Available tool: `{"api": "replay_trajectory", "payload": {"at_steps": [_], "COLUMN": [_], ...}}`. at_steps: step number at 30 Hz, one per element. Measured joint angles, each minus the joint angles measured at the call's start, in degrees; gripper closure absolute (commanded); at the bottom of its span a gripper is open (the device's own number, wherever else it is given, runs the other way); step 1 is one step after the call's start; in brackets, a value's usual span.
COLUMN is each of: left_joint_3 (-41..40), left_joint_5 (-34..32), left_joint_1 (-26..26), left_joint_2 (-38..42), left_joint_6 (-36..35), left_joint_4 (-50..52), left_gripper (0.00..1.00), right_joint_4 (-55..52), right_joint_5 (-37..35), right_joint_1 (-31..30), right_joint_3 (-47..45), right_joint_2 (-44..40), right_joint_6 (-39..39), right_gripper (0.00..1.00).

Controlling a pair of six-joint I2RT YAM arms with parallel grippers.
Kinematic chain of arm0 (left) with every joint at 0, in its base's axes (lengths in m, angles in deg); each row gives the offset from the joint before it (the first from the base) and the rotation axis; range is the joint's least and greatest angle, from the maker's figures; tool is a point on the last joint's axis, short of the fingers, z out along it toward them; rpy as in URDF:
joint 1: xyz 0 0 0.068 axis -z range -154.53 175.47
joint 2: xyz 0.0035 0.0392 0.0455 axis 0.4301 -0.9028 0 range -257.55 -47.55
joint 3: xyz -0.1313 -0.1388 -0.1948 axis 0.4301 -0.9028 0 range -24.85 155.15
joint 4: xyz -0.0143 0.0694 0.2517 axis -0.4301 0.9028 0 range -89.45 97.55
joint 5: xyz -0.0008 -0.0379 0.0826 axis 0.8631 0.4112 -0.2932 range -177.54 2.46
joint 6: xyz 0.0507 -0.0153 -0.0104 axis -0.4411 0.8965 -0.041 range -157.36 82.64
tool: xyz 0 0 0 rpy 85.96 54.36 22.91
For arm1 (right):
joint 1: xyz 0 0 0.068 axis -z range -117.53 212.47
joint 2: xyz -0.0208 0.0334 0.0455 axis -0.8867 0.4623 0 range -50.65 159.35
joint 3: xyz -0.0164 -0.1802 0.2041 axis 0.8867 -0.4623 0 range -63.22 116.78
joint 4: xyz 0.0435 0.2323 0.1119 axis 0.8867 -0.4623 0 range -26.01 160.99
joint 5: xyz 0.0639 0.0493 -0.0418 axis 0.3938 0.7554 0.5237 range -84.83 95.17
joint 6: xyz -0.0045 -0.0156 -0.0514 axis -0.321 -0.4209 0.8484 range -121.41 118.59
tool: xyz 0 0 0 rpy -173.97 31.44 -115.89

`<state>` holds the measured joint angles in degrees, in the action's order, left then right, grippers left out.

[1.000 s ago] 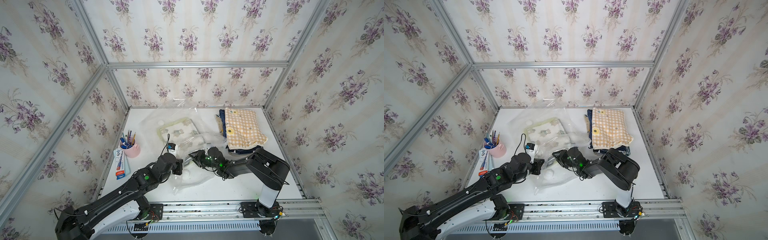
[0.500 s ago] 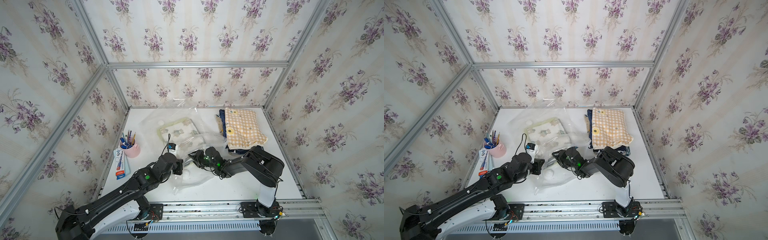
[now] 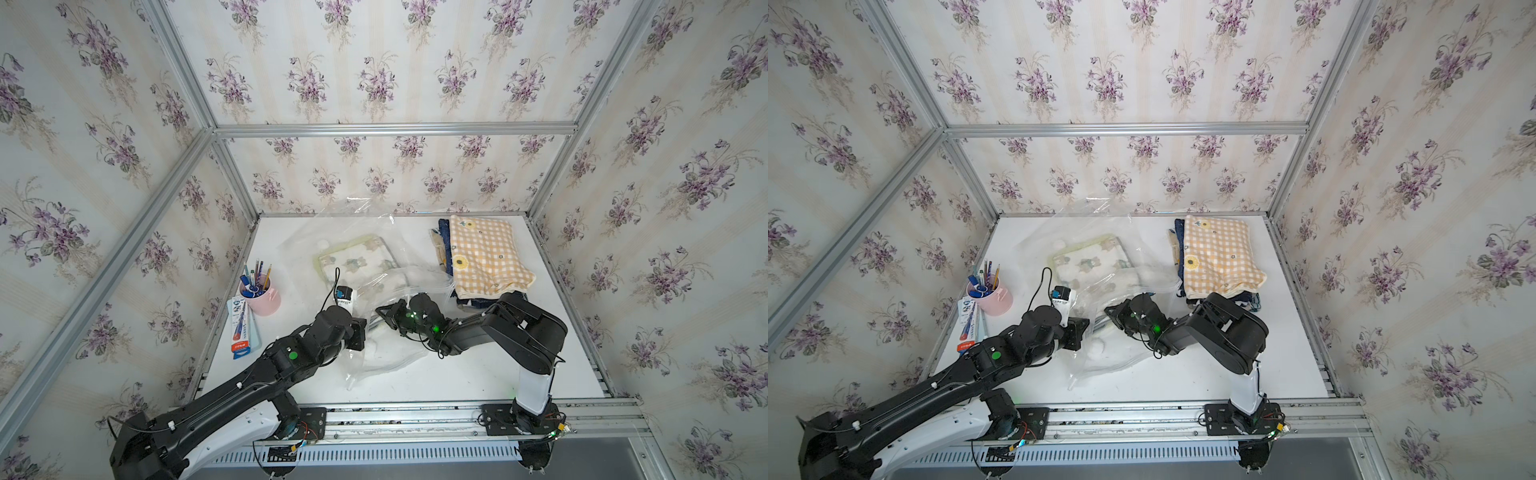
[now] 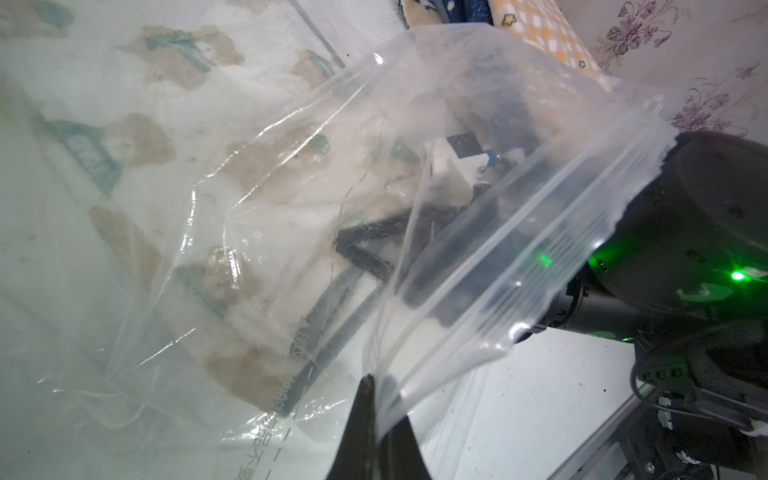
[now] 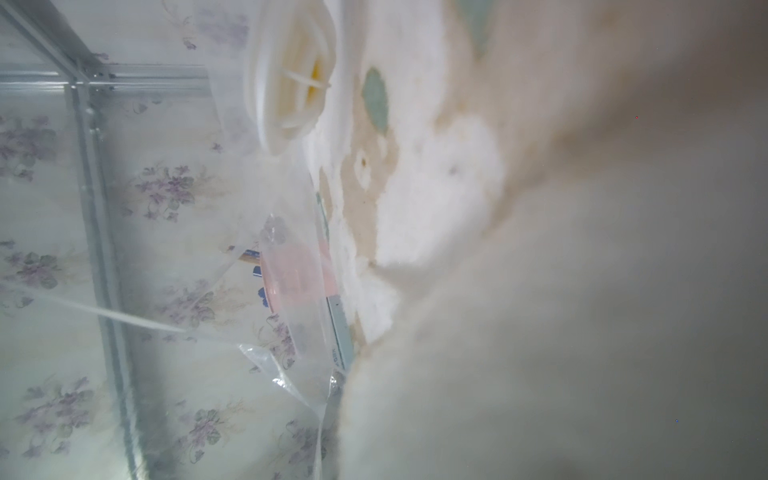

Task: Take the blanket out of the vacuum bag
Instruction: Take out the blanket from the vacuum bag.

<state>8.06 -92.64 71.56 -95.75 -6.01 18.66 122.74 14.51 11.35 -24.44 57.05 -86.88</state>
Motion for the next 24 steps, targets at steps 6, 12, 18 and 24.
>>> {"api": "replay_trajectory", "payload": {"at_steps": [6, 12, 18, 24], "left_joint_3": [0.9, 1.5, 1.9, 2.4], "left_joint_5": [0.0, -0.4, -0.9, -0.9], "left_joint_1": [0.0, 0.0, 0.0, 0.0], "left_joint_2": [0.4, 1.2, 0.8, -0.1], "left_joint_6": [0.0, 0.0, 0.0, 0.0], "left_joint_4": [0.6, 1.6, 2.2, 2.2], "left_gripper": [0.95, 0.95, 0.95, 0.95], "right_joint_4": [1.0, 0.7, 0.3, -2.6], "right_joint_5": [0.7, 0.8, 0.7, 0.1], "right_joint_1": [-0.4, -0.5, -1.4, -2.9], "right_joint_3": [-0.4, -2.1, -4.9, -9.4], "right_joint_2": [-2.9, -8.0, -13.0, -20.9], "right_joint_6": [0.0, 0.4, 0.9, 1.7], "right_gripper": [1.0, 1.0, 1.0, 1.0]}}
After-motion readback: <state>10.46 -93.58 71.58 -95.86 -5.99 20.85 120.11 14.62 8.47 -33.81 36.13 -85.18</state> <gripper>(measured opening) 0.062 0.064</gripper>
